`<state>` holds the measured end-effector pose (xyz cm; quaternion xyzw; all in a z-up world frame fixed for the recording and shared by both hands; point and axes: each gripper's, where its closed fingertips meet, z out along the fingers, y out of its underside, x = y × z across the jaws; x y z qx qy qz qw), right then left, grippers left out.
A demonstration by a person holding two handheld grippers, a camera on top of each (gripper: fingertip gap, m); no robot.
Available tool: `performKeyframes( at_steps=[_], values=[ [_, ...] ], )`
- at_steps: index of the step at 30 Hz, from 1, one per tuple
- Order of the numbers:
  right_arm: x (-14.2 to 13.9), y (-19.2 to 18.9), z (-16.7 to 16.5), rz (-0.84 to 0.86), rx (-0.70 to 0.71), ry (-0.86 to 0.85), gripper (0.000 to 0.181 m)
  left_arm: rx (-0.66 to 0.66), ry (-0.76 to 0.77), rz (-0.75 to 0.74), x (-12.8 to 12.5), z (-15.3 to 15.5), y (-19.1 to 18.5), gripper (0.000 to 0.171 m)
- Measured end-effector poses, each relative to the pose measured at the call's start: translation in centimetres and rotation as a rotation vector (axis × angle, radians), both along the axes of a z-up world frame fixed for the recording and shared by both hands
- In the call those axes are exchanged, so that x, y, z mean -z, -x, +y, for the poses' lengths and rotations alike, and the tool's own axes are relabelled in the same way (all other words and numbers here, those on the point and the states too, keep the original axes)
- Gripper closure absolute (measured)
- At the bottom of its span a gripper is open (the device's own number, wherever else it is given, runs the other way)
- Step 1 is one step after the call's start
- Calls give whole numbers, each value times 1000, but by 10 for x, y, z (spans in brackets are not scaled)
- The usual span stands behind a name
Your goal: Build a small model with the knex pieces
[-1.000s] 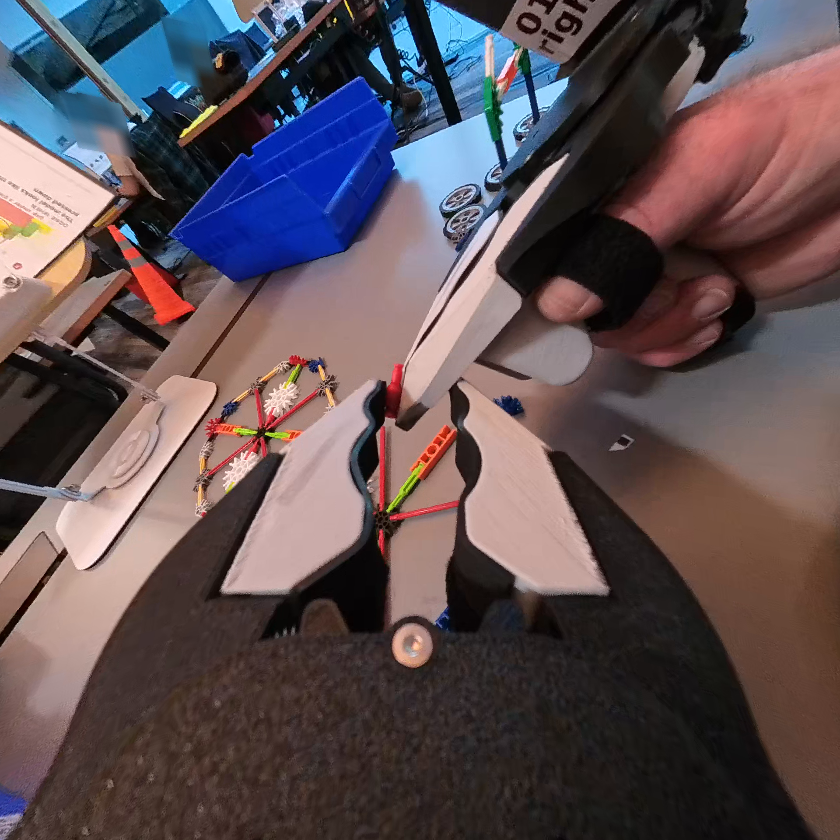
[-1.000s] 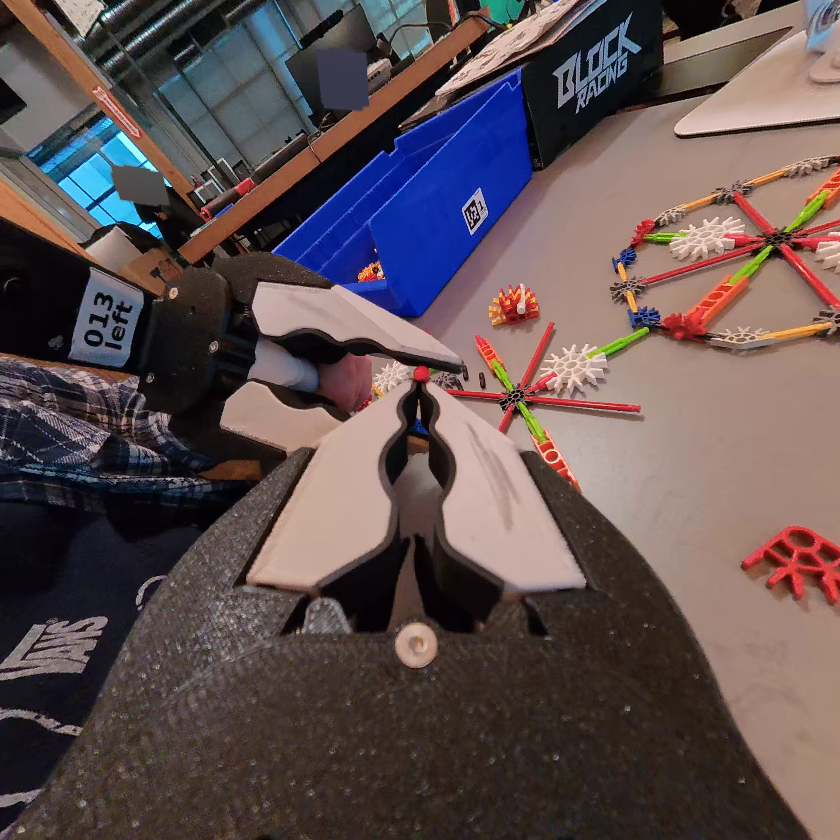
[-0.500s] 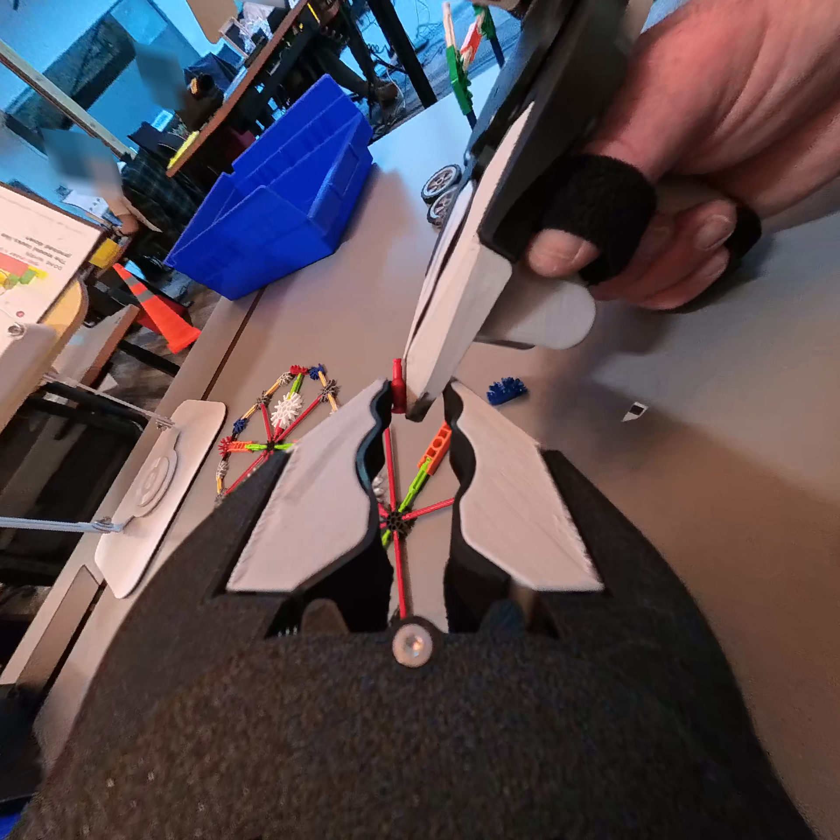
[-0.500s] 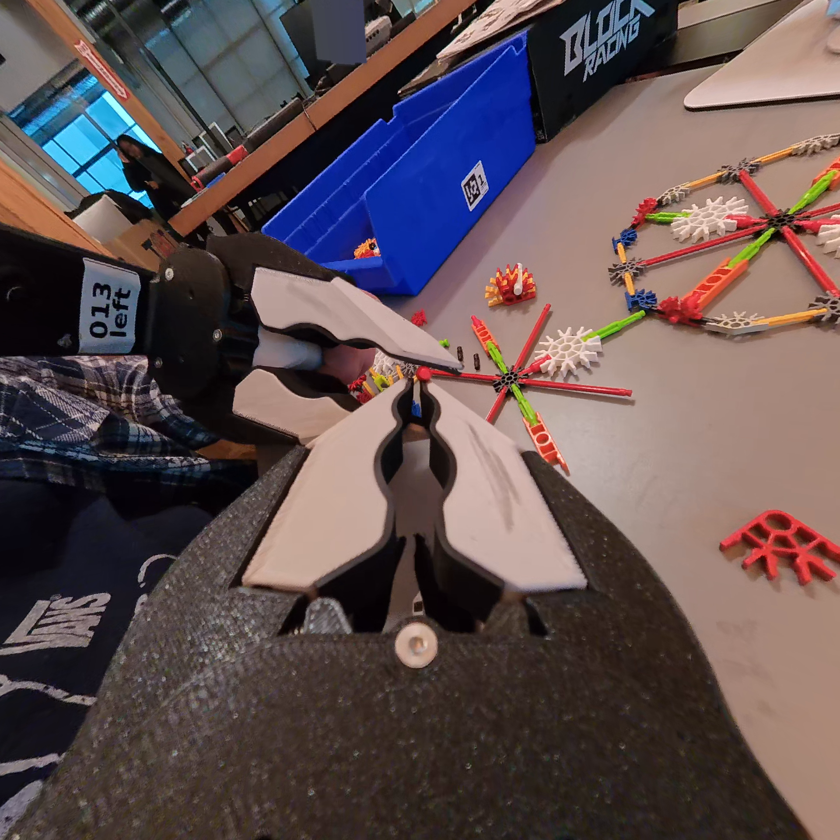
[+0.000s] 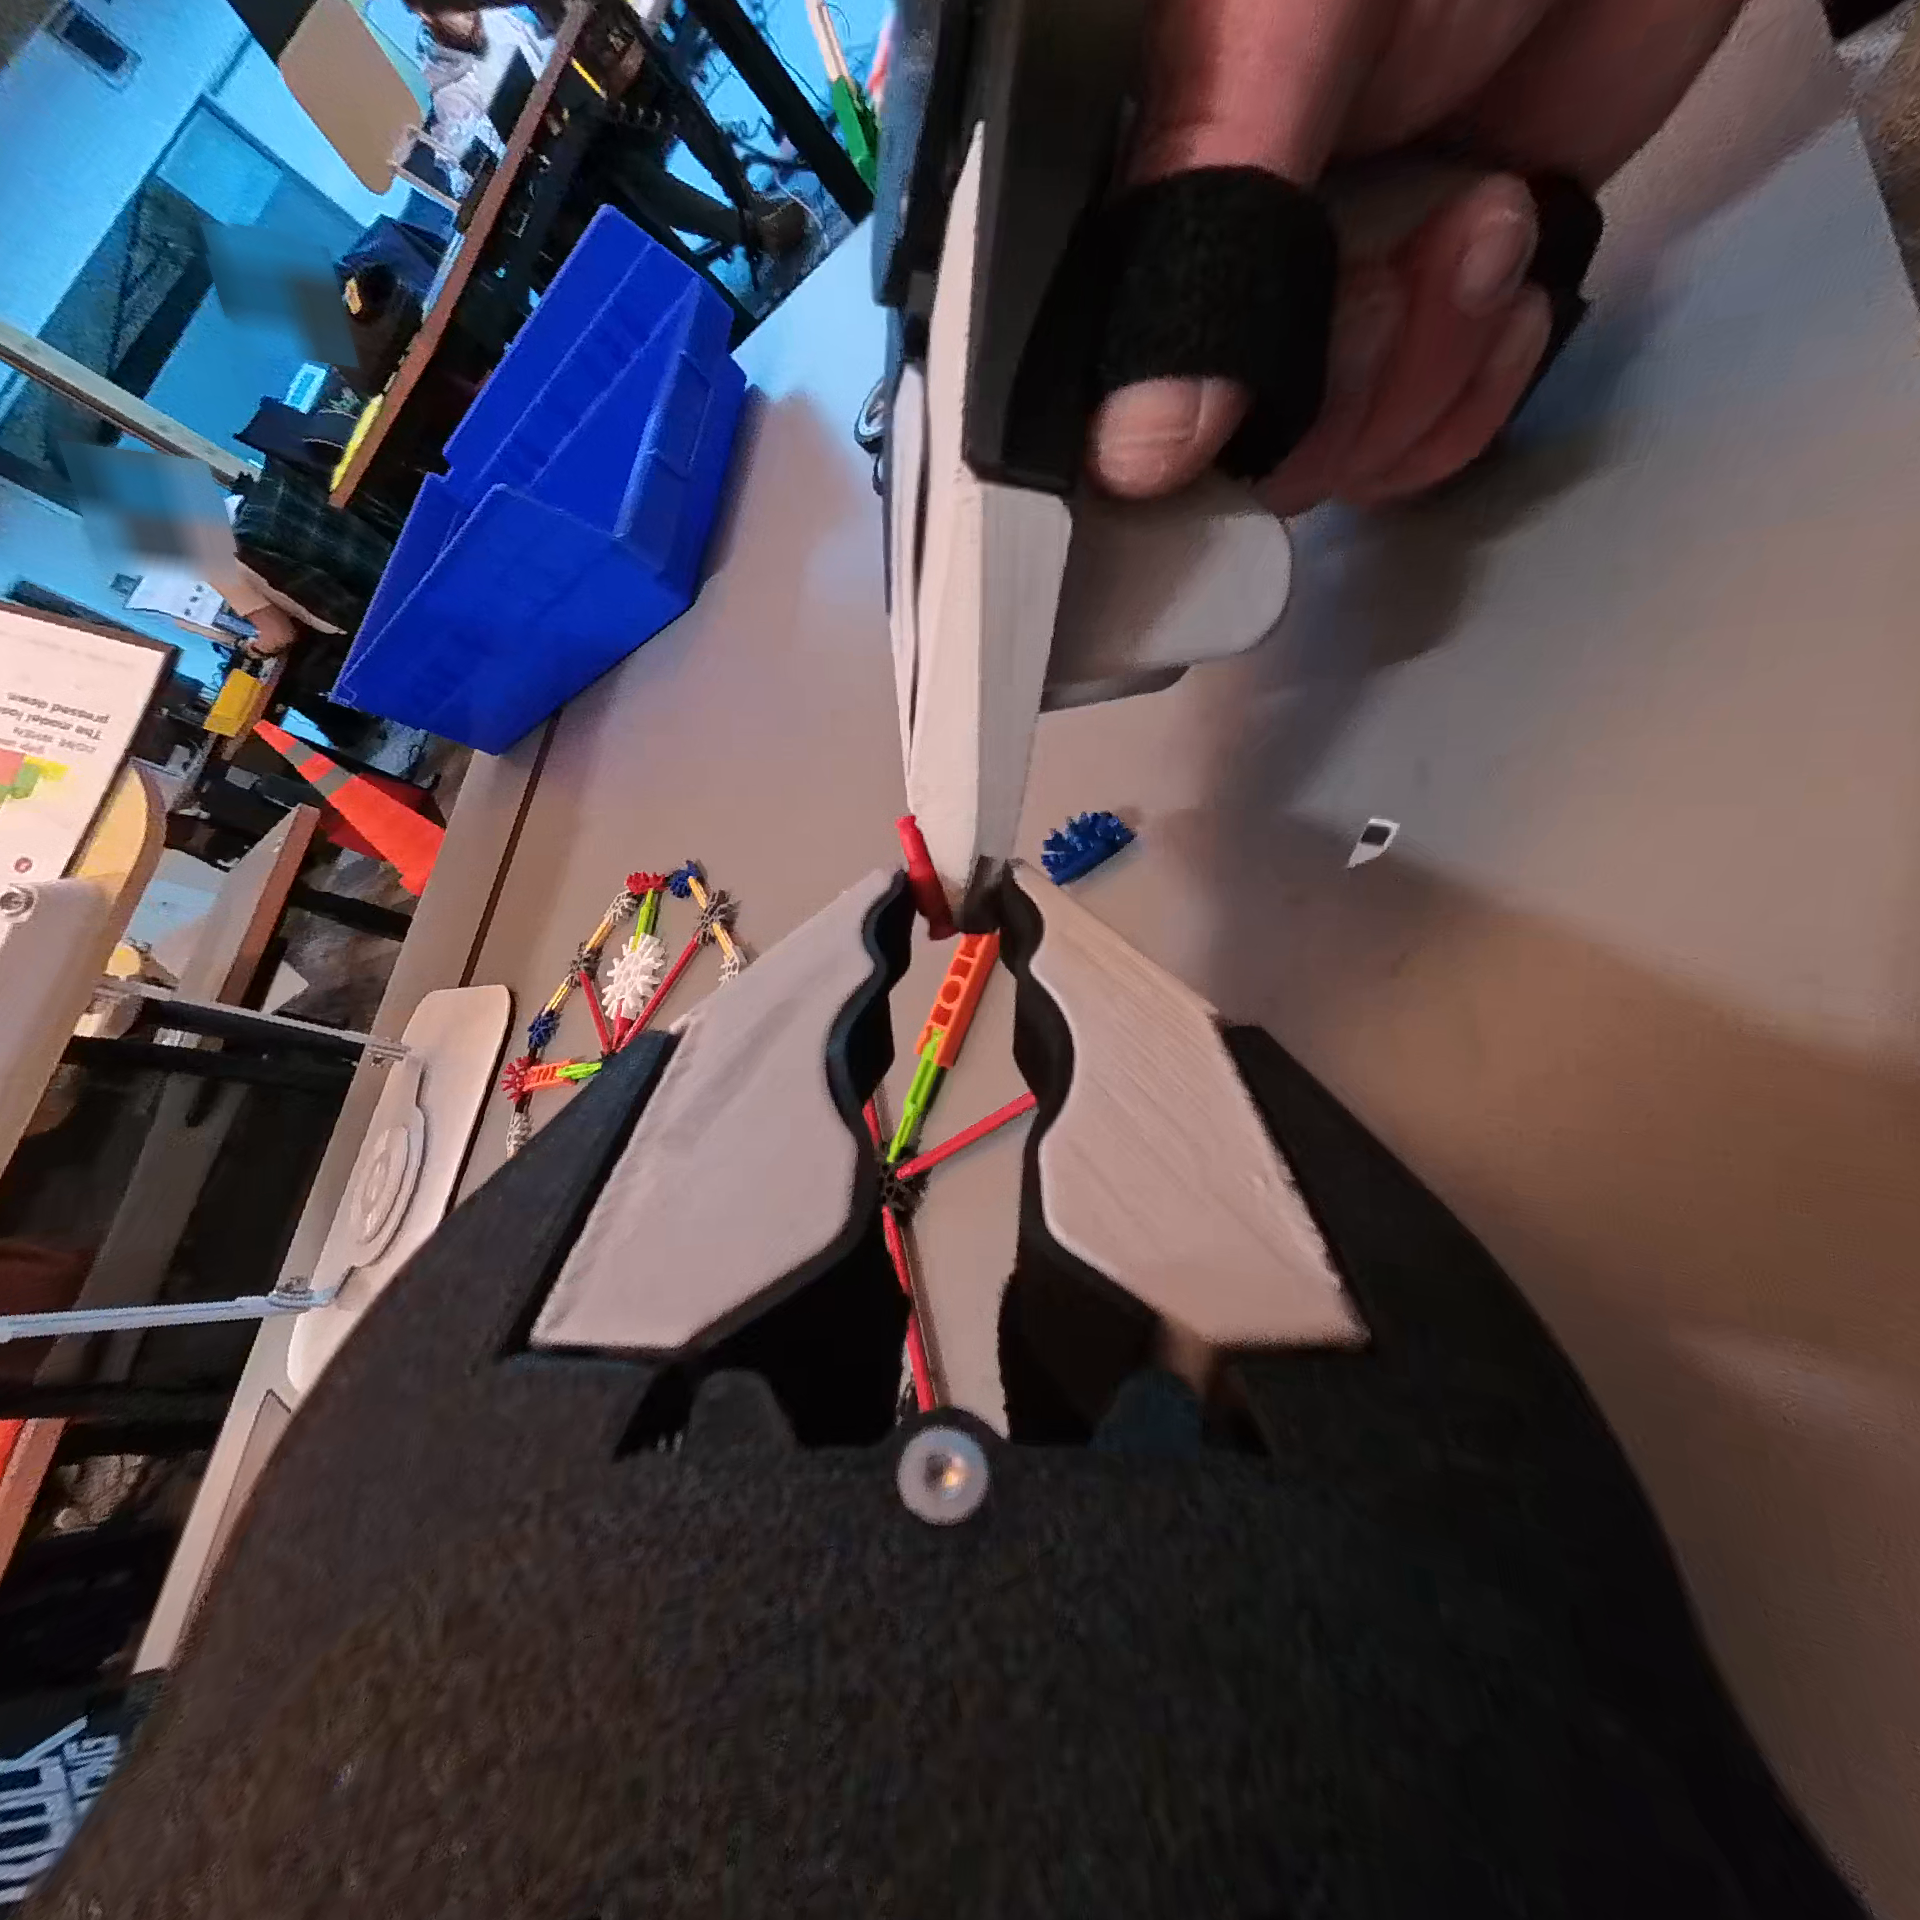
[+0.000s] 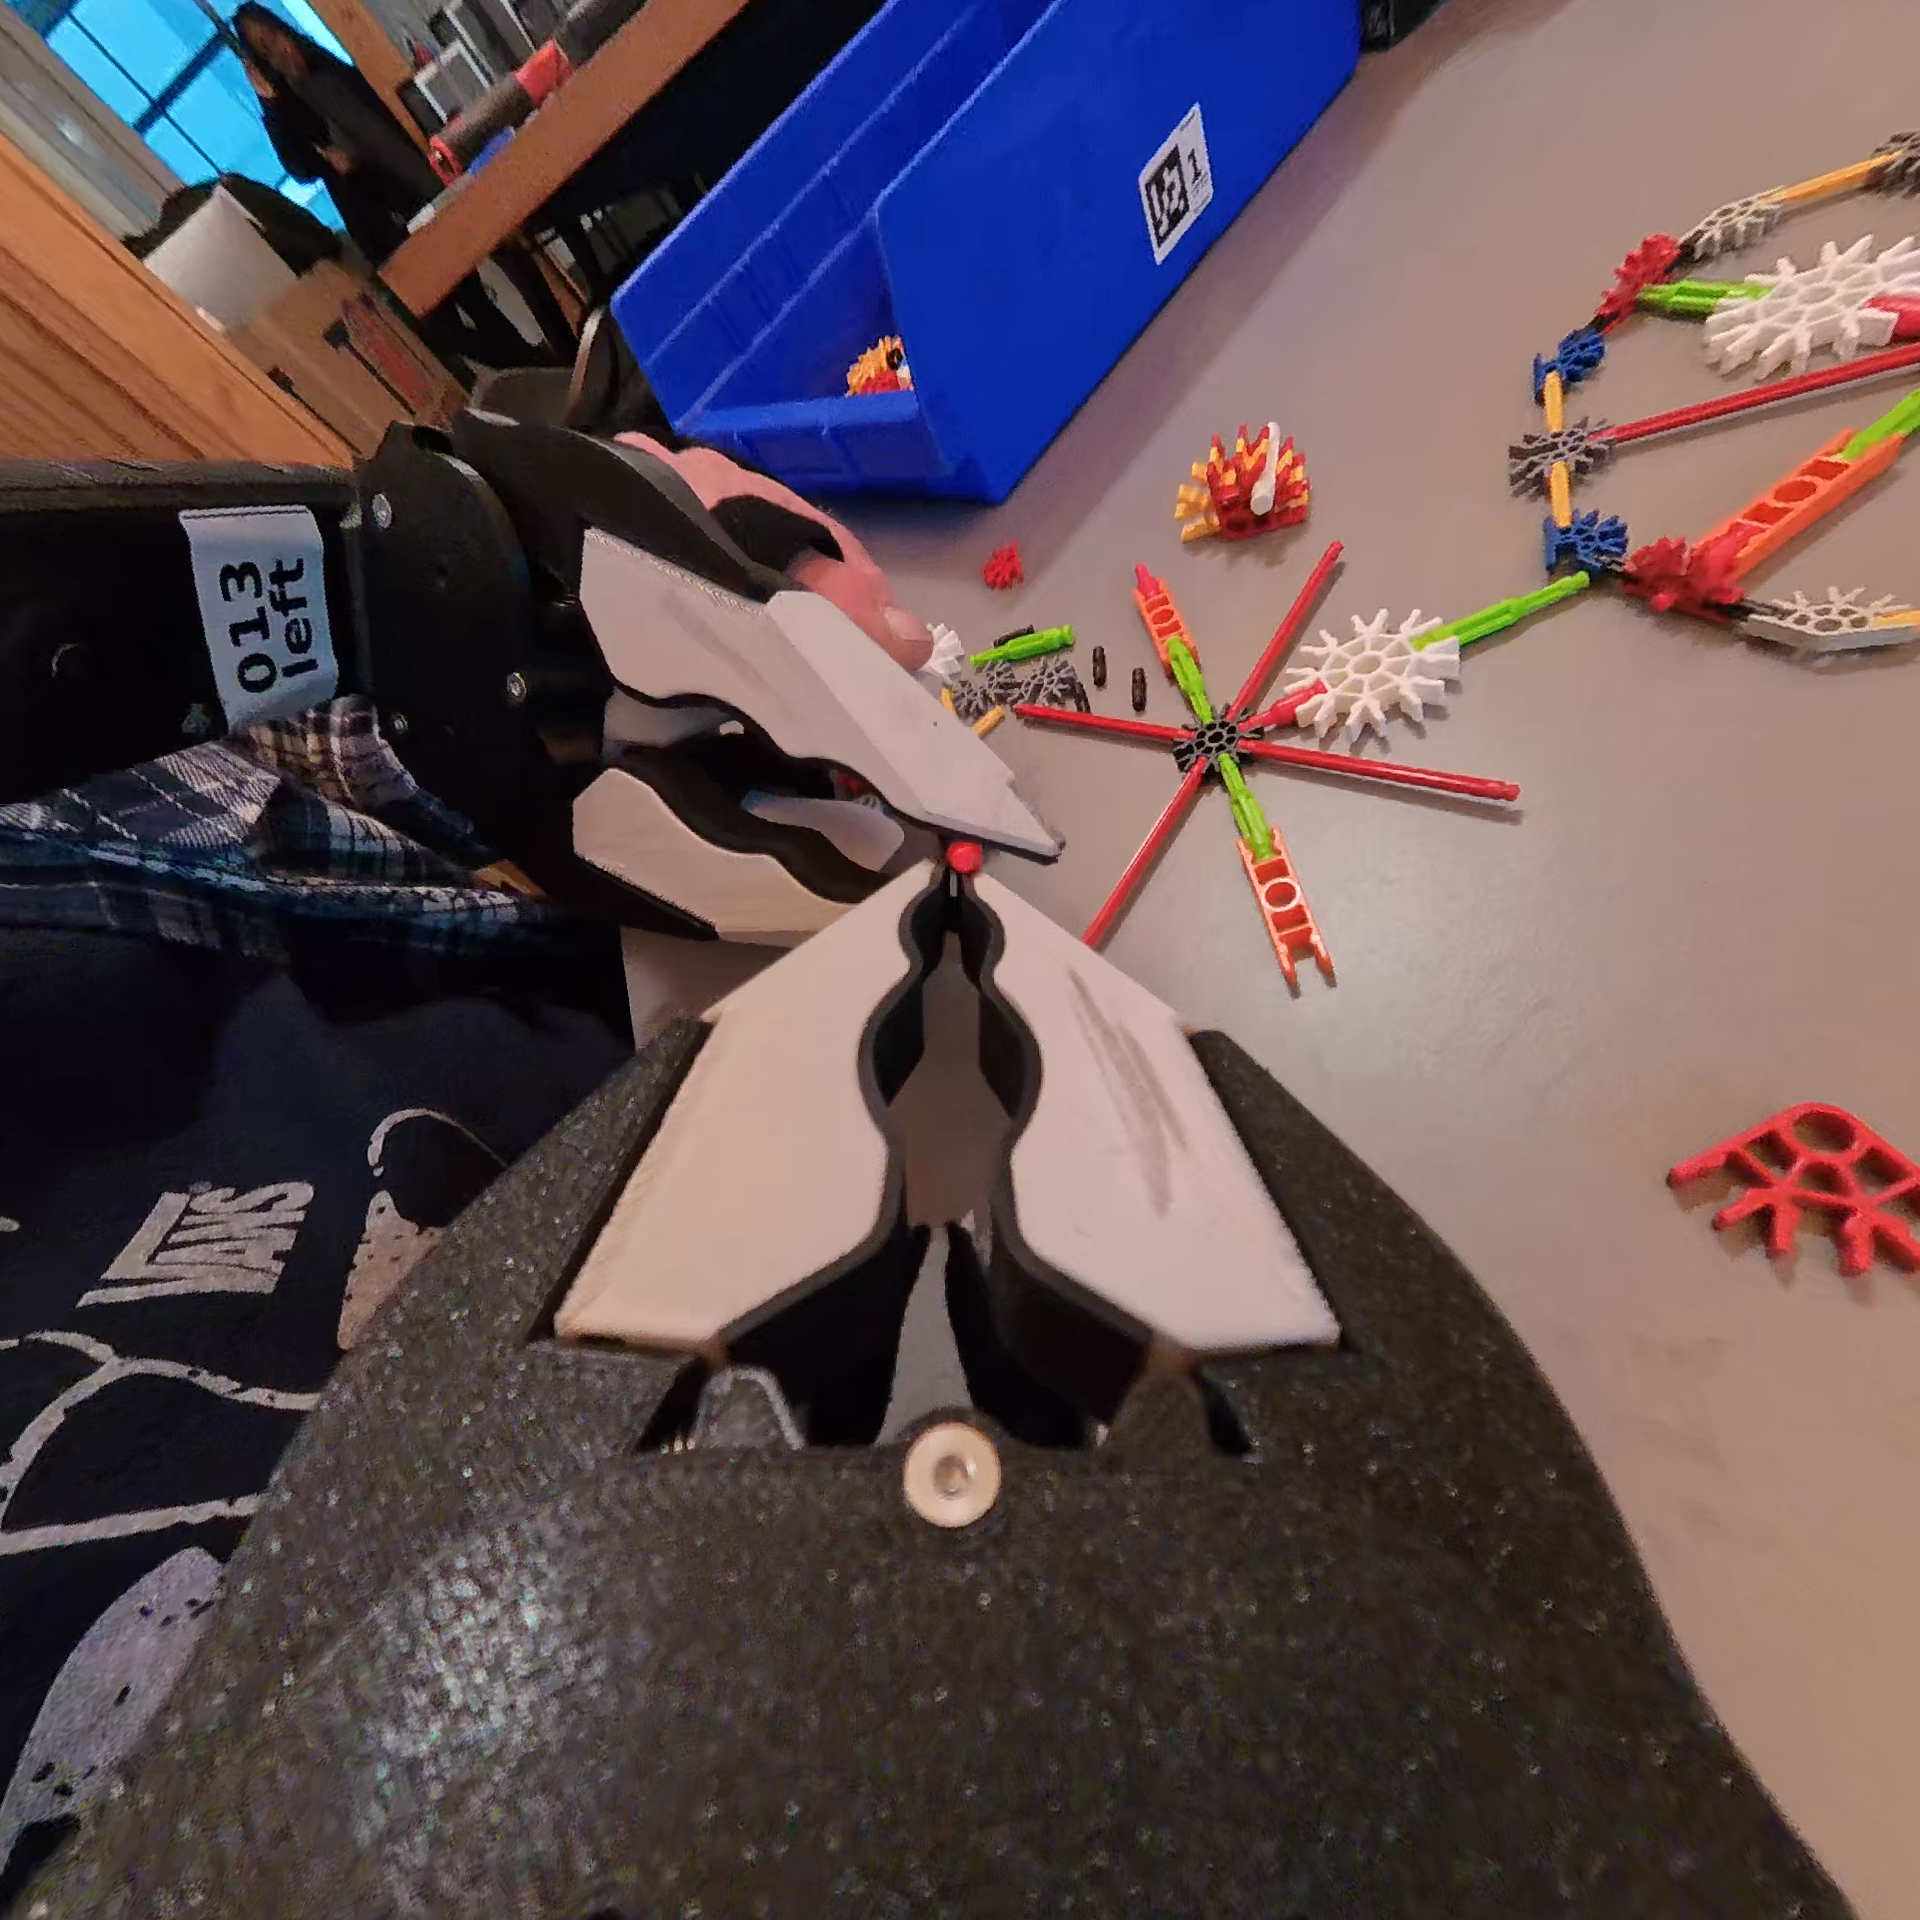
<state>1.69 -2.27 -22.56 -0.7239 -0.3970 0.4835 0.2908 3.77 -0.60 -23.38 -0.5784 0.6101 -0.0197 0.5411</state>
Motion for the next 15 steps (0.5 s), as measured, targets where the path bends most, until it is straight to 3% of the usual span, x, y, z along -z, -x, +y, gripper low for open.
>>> performKeyframes(
  at_steps=[15],
  values=[
    [7, -5, -9, -7, -47, 74, 179, 56, -8, 24, 8, -14, -4, 157]
  ],
)
